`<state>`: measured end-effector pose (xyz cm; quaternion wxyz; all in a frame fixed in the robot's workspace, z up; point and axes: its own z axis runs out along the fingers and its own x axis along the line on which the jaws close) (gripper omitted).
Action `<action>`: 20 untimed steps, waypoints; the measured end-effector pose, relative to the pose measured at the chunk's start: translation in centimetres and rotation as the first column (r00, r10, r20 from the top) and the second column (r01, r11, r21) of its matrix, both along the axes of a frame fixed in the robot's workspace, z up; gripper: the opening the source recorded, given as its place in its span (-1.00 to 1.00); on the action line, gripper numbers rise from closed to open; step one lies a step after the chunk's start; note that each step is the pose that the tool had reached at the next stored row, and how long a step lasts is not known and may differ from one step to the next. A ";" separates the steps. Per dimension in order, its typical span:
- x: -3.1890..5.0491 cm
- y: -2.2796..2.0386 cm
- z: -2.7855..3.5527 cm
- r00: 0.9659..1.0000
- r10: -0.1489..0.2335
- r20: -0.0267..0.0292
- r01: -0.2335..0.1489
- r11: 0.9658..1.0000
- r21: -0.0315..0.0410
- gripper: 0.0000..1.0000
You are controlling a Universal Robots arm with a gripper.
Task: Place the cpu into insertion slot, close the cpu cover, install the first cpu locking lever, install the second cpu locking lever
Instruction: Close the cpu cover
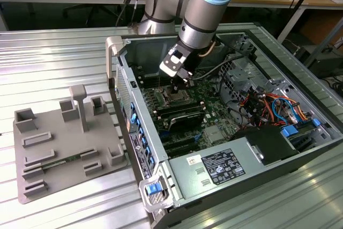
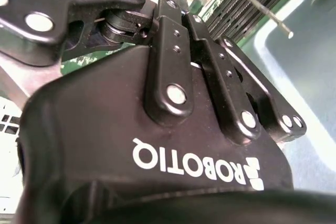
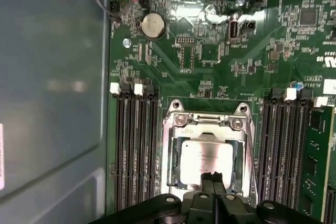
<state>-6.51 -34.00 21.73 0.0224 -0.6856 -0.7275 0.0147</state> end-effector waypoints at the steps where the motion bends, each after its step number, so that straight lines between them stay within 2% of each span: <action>1: -0.15 -0.01 -0.13 1.000 0.001 0.000 -0.001 1.000 0.000 -0.79; 8: -0.88 -0.03 -0.87 1.000 0.004 0.000 -0.004 1.000 0.000 -0.79; 11: -0.92 -0.05 -1.16 1.000 0.005 0.000 -0.005 1.000 0.000 -0.79; 17: -0.73 -0.03 -1.13 1.000 0.006 0.001 -0.006 1.000 0.001 -0.79; 20: -0.42 -0.04 -0.57 1.000 0.006 0.000 -0.006 1.000 0.000 -0.79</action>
